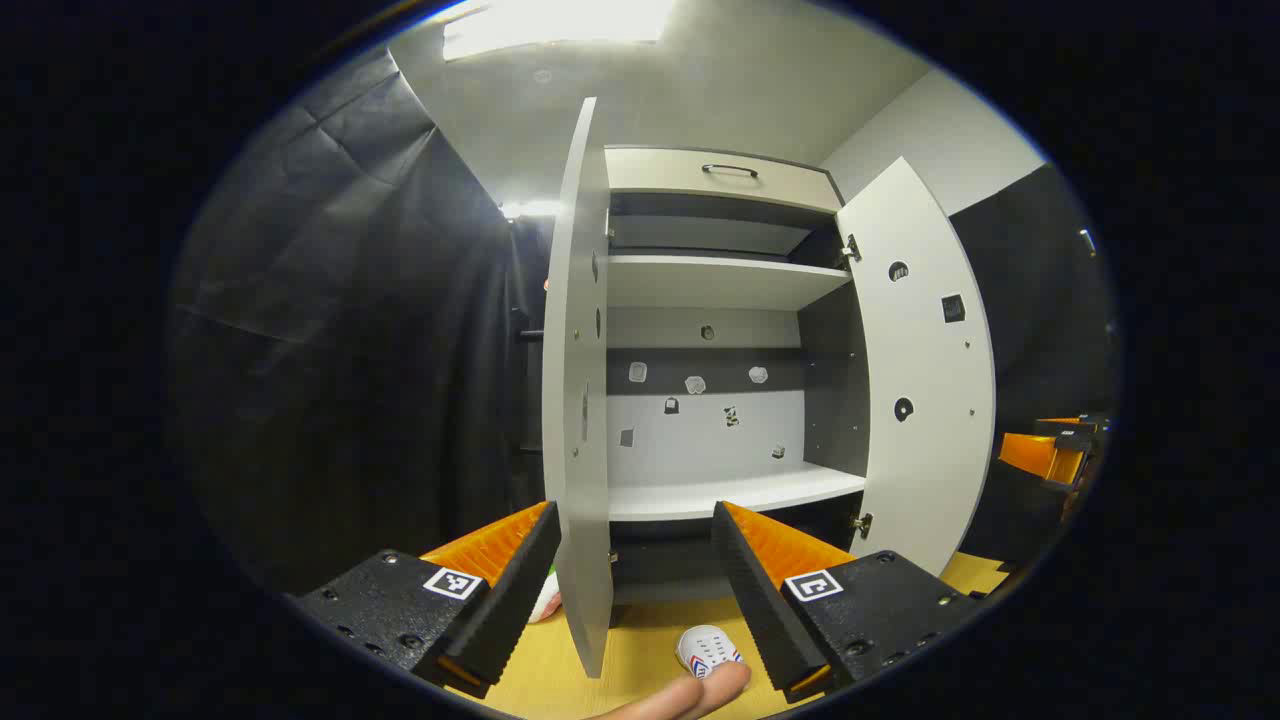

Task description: Grab one shoe with the right hand and put it into the shoe cabinet, grab the other shoe with the left hand and put it into the shoe cabinet; then close the right door with the right hand and the left door with the left hand.

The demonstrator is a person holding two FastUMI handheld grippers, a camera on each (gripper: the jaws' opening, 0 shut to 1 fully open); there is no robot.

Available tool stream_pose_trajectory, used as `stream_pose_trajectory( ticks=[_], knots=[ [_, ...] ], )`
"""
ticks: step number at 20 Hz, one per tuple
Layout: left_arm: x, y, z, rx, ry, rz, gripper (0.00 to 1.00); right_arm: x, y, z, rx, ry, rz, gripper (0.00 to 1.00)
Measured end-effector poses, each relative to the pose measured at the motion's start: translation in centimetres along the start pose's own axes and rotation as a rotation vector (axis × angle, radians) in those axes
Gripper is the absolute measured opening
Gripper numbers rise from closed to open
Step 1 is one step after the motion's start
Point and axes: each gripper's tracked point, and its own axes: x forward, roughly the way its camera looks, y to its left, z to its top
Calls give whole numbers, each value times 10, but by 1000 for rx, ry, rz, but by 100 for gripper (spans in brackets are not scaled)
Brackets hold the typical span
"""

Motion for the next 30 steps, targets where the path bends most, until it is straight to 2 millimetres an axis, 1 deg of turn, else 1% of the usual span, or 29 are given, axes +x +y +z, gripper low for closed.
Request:
stream_pose_trajectory(
  ticks=[1, 2, 3, 4, 5, 6, 8, 10, 11, 12, 15, 16, 17, 18, 19, 20, 21, 25, 27, 30],
  knots=[
    [0, -1, -2, 3, 6, 1, 94, -1, -1, -1, -2, -1, 1, 95],
    [1, -2, -3, 3, 10, 0, 89, 0, 0, -2, -5, 0, 4, 99],
    [2, -4, -6, 2, 15, -5, 89, 0, 1, -5, -9, 3, 8, 95],
    [2, -6, -8, 1, 19, -10, 94, 2, 1, -8, -9, 7, 12, 94],
    [2, -8, -9, -2, 20, -15, 94, 3, 0, -10, -6, 14, 16, 95],
    [2, -11, -9, -7, 19, -24, 94, 5, -1, -14, -2, 22, 21, 99],
    [3, -21, -9, -14, 11, -54, 95, 8, -2, -18, 2, 31, 27, 99],
    [4, -26, -7, -28, -3, -70, 95, 9, -2, -21, 5, 35, 31, 99],
    [5, -28, -6, -40, -13, -71, 94, 10, 0, -23, 7, 36, 39, 95],
    [7, -30, -7, -45, -20, -72, 94, 11, 3, -24, 8, 35, 51, 99],
    [7, -36, -17, -44, -5, -80, 94, 17, 14, -23, -4, 14, 86, 99],
    [7, -36, -19, -47, -3, -84, 94, 19, 18, -26, -17, 13, 93, 99],
    [6, -37, -22, -51, -2, -89, 89, 23, 22, -31, -32, 16, 98, 94],
    [6, -36, -24, -53, -4, -94, 89, 27, 27, -38, -44, 24, 102, 94],
    [4, -34, -26, -54, -8, -96, 94, 31, 33, -48, -51, 38, 108, 94],
    [4, -31, -26, -61, -19, -95, 94, 36, 40, -63, -59, 59, 121, 94],
    [4, -29, -26, -72, -35, -97, 94, 41, 46, -78, -76, 85, 133, 99],
    [4, -26, -34, -129, -32, -111, 94, 60, 59, -148, -140, 185, 129, 99],
    [5, -25, -39, -118, -17, -100, 94, 68, 68, -188, -130, 247, 138, 99],
    [7, -25, -45, -98, -4, -96, 95, 77, 78, -256, -119, 351, 147, 99]
  ],
)
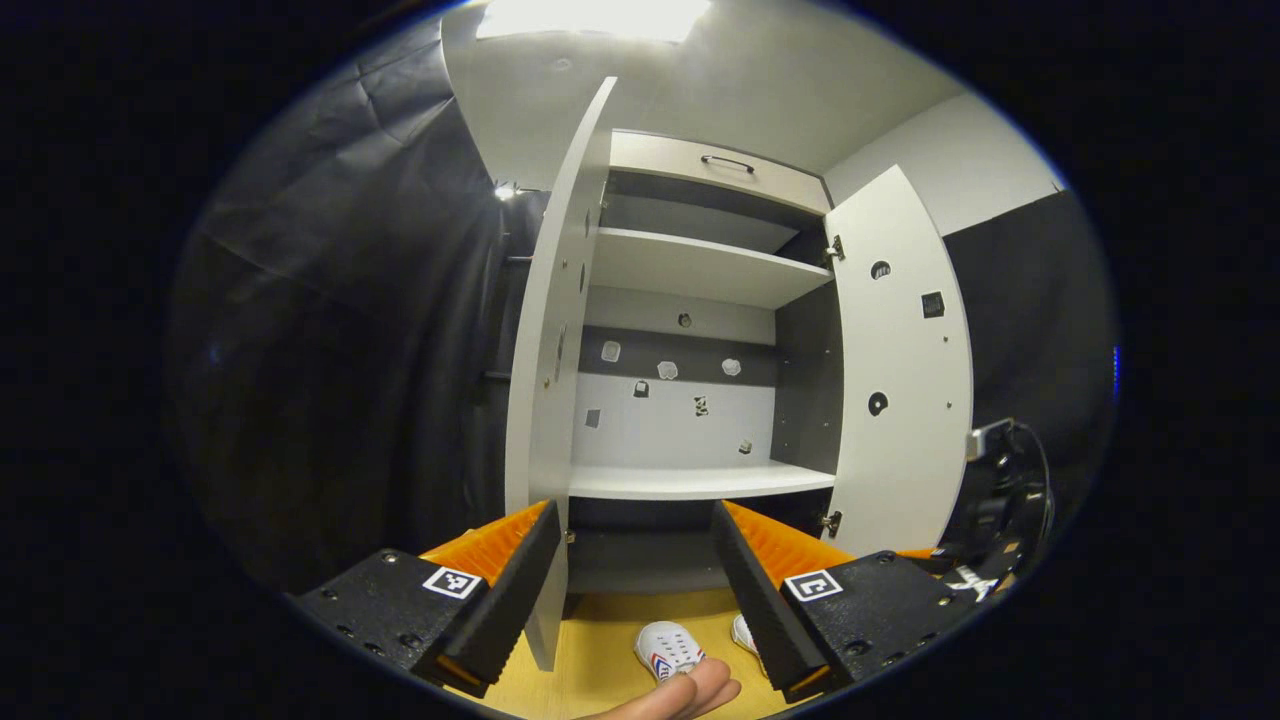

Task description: Grab one shoe with the right hand and put it into the shoe cabinet, grab the other shoe with the left hand and put it into the shoe cabinet; then close the right door with the right hand and the left door with the left hand.

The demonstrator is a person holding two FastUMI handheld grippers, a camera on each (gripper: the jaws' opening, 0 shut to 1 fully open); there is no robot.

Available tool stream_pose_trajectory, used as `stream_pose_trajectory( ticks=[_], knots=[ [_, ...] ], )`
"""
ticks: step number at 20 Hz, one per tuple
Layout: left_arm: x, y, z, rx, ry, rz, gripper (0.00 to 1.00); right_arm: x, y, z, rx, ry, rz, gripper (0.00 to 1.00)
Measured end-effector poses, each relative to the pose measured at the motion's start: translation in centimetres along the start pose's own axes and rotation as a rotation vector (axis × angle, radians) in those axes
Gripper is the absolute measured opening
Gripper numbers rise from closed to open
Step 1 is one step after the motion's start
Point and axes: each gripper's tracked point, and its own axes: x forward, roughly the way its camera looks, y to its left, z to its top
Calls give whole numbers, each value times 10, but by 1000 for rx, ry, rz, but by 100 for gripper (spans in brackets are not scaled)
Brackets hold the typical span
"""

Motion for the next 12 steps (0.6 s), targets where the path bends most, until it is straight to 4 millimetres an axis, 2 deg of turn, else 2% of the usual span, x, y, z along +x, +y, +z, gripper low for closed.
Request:
stream_pose_trajectory(
  ticks=[4, 5, 6, 7, 12],
  knots=[
    [1, -7, -7, 11, 34, -9, 95, 28, 23, -69, 37, 136, 24, 99],
    [1, -7, -8, 15, 38, -8, 95, 33, 29, -81, 38, 162, 32, 95],
    [1, -7, -8, 19, 40, -8, 95, 35, 36, -95, 38, 189, 39, 100],
    [1, -8, -9, 24, 44, -9, 94, 38, 39, -105, 40, 213, 36, 95],
    [0, -4, -7, 21, 44, 1, 94, 50, 57, -158, 121, 366, 2, 83]
  ],
)
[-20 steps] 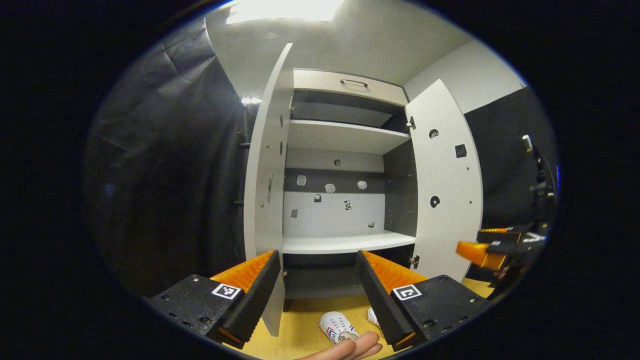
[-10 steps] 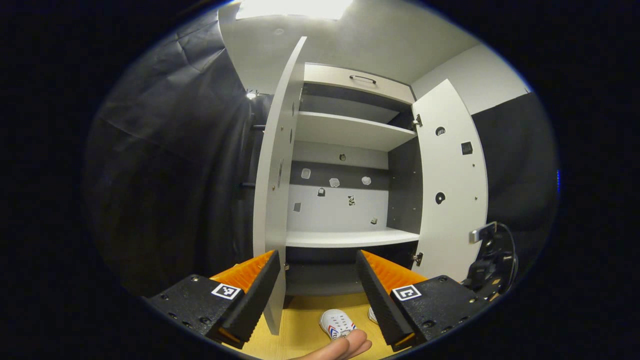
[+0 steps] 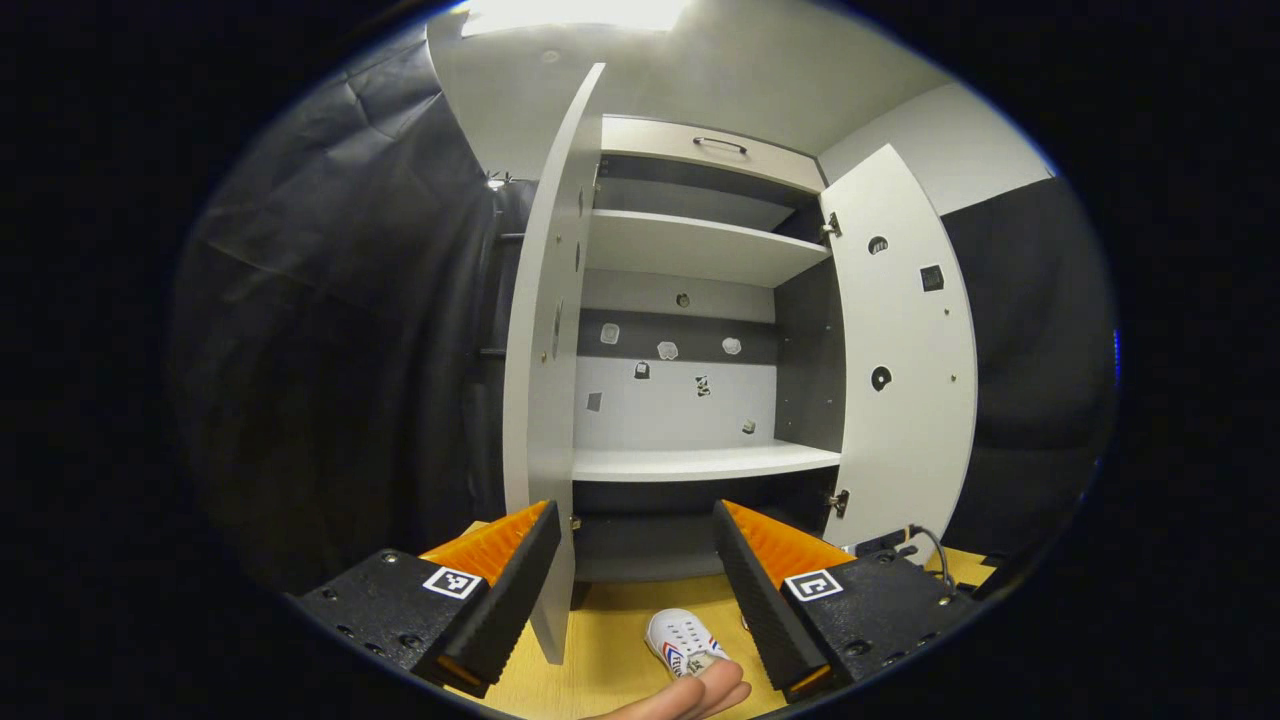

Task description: Grab one shoe with the right hand and put it into the shoe cabinet, grab the other shoe with the left hand and put it into the shoe cabinet; then close the right door with the right hand and the left door with the left hand.

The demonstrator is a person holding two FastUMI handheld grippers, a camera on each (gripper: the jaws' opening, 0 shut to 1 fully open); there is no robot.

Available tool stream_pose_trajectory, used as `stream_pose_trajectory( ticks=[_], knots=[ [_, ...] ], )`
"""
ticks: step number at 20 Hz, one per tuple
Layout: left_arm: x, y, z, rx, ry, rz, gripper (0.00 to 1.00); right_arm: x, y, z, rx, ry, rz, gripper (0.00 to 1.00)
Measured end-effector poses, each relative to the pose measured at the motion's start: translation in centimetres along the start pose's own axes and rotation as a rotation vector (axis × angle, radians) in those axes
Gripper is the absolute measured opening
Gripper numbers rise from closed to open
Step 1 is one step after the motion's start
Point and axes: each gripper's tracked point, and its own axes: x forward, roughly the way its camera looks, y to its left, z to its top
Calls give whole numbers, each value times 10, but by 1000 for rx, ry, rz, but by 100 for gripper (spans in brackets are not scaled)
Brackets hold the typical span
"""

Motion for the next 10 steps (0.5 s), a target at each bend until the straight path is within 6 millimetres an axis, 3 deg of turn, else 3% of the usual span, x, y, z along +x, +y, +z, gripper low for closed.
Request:
stream_pose_trajectory(
  ticks=[1, 3, 4, 5, 6, 7, 9, 10],
  knots=[
    [1, 1, -1, 0, 4, 2, 94, 7, -2, -2, 6, 10, -23, 84],
    [4, 0, -4, 0, 14, 5, 95, 22, 2, 0, 22, 9, -17, 59],
    [4, 1, -5, 3, 14, 8, 95, 32, 4, -6, 3, 39, 6, 51],
    [5, 1, -3, 5, 8, 14, 95, 34, -5, -2, -10, 24, -17, 52],
    [7, 1, -2, 6, 1, 23, 95, 44, -4, 2, 7, -8, -14, 46],
    [7, 0, -1, 4, -5, 25, 95, 40, -2, 4, 28, -25, -10, 38],
    [7, -8, 0, -3, -16, 10, 95, 51, -10, 8, 24, -65, -63, 37],
    [7, -12, -1, -6, -18, 0, 95, 46, -10, 12, 52, -79, -65, 21]
  ],
)
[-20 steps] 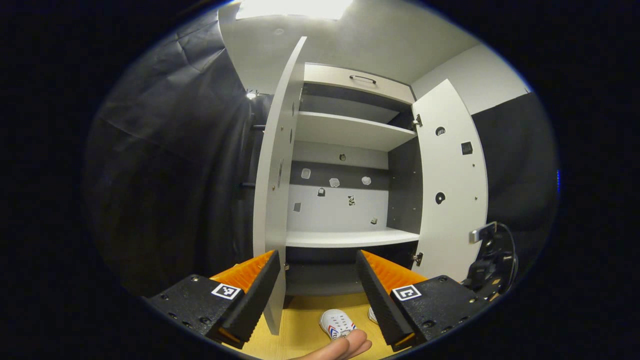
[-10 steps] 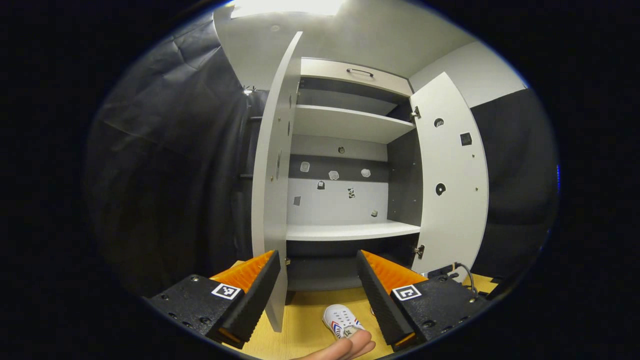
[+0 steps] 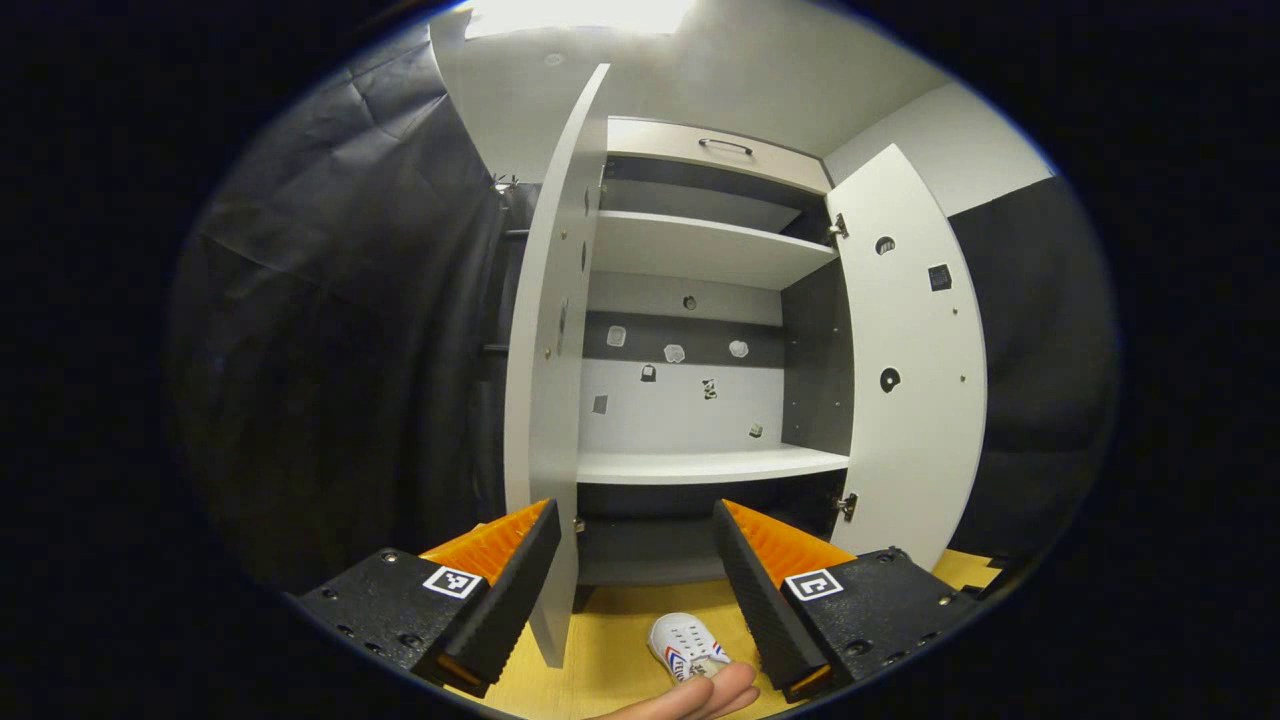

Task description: Grab one shoe with the right hand and put it into the shoe cabinet, grab the other shoe with the left hand and put it into the shoe cabinet; then close the right door with the right hand and the left door with the left hand.

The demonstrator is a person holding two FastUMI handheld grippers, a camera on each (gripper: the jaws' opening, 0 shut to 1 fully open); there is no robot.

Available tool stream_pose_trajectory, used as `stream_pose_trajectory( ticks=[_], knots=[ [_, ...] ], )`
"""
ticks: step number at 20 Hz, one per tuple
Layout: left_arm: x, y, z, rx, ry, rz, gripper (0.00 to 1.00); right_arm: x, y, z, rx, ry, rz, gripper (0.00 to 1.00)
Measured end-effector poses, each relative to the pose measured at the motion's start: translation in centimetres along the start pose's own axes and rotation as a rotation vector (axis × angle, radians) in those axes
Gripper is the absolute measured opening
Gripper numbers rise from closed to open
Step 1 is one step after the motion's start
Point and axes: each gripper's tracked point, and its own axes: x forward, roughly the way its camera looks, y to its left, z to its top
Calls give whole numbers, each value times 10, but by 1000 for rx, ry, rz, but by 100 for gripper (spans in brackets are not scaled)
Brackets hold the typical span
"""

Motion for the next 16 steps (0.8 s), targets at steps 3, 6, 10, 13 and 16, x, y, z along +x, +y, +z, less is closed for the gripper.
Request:
stream_pose_trajectory(
  ticks=[3, 6, 10, 13, 16],
  knots=[
    [-4, -10, 2, 16, -17, -20, 94, -3, 3, 1, 75, -30, 35, 4],
    [-8, -9, -1, 60, -4, -7, 94, -10, -4, 10, 147, -109, 86, 4],
    [-12, -6, -10, 89, 26, 10, 94, -22, -14, 17, 196, -141, 132, 4],
    [-15, -4, -19, 81, 46, 5, 94, -31, -14, 22, 170, -166, 142, 4],
    [-15, -1, -22, 76, 53, 2, 94, -46, -12, 32, 155, -201, 153, 4]
  ],
)
